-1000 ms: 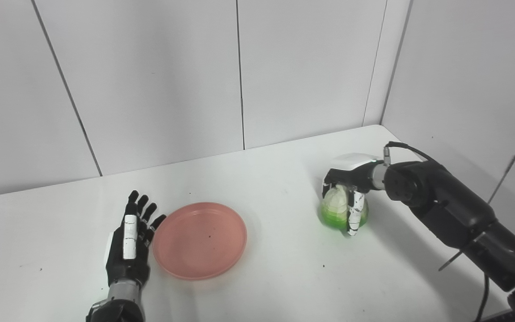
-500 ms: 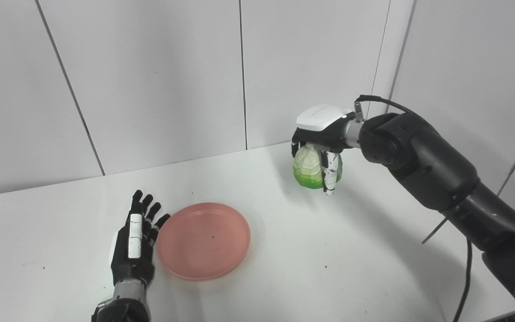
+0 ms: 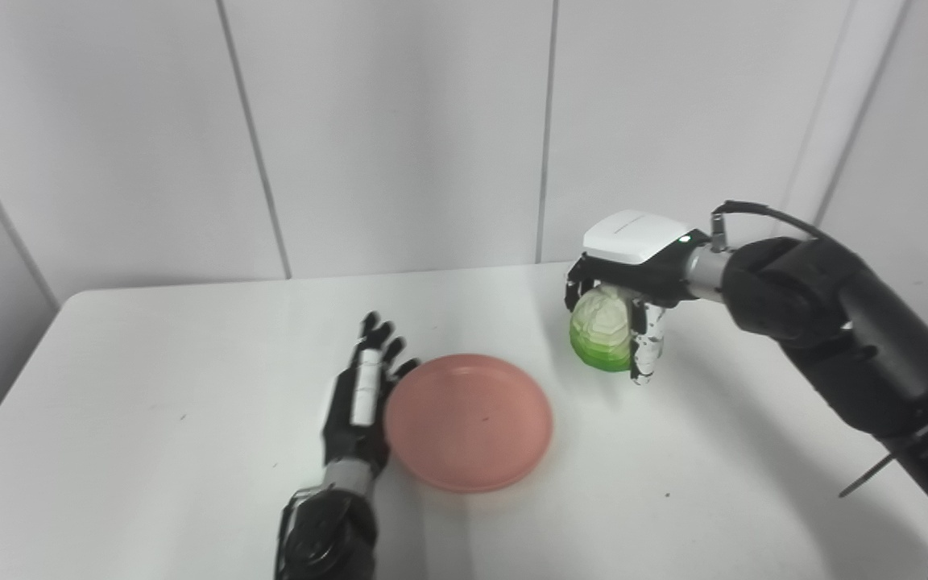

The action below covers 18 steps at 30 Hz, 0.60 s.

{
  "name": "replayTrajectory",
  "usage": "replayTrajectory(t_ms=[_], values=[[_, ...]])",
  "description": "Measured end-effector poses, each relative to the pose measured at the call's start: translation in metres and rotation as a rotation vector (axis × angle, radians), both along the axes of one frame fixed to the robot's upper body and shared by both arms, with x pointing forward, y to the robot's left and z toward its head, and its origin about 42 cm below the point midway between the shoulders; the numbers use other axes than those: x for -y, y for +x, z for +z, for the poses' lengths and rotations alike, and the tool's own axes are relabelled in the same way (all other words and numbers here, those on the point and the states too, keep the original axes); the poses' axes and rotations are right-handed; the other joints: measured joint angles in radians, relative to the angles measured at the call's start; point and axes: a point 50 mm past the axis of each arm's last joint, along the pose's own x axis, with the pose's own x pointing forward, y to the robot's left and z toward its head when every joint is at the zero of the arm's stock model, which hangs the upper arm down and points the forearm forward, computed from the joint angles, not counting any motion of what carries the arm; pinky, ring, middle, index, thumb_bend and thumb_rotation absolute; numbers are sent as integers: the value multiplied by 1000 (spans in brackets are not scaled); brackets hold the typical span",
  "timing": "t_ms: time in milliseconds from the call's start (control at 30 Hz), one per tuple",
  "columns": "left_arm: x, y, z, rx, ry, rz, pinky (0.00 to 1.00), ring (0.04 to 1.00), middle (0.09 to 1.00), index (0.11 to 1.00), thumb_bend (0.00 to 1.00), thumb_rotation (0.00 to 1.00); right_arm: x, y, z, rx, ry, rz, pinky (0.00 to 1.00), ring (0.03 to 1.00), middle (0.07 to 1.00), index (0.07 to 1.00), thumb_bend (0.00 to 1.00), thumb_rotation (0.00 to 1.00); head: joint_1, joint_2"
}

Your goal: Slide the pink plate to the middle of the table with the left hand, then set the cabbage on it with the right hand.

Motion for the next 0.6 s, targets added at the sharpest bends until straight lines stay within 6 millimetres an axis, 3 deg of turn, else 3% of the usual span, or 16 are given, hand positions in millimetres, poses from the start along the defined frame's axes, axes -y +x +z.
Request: replayTrajectory(t_ms=[400, 600], values=[[7, -1, 1, -1, -3, 13, 873, 955, 977, 989, 922, 837, -44, -3, 3, 9, 70, 123, 295, 386, 465, 516, 518, 0, 44, -5], [5, -3, 1, 1, -4, 15, 871, 950, 974, 984, 917, 837, -62, -7, -1, 15, 116, 197, 318, 392, 473, 518, 517, 0, 46, -8]])
